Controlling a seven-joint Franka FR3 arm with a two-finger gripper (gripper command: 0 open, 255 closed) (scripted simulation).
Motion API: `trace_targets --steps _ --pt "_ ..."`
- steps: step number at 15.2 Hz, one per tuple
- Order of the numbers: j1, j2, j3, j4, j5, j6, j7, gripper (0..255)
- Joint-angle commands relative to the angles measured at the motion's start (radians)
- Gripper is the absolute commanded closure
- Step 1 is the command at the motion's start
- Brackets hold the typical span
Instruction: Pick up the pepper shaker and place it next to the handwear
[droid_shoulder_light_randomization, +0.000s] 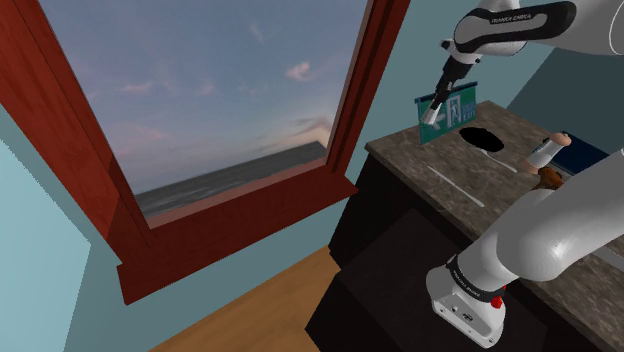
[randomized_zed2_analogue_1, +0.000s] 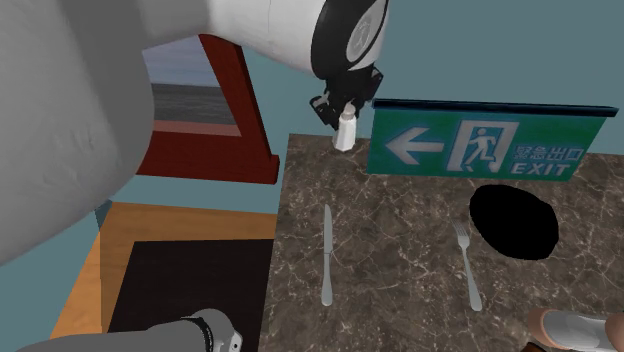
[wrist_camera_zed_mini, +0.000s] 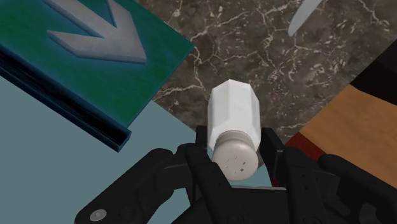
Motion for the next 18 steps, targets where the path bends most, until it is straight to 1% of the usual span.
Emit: trace_targets --steps 1,6,7,12,18 --pt "0.000 -0.003 0.001 0.026 0.000 -0.029 -0.001 255" --pt "0.002 -0.014 0.008 0.084 -0.004 -0.097 0.001 255" --pt "0.002 -0.015 0.009 0.086 -0.004 -0.099 0.001 255" --pt "-0.050 -0.095 -0.039 0.024 -0.056 -0.094 -0.076 255" --pt "-0.112 -0.161 -0.111 -0.014 -0.105 -0.095 -0.187 255"
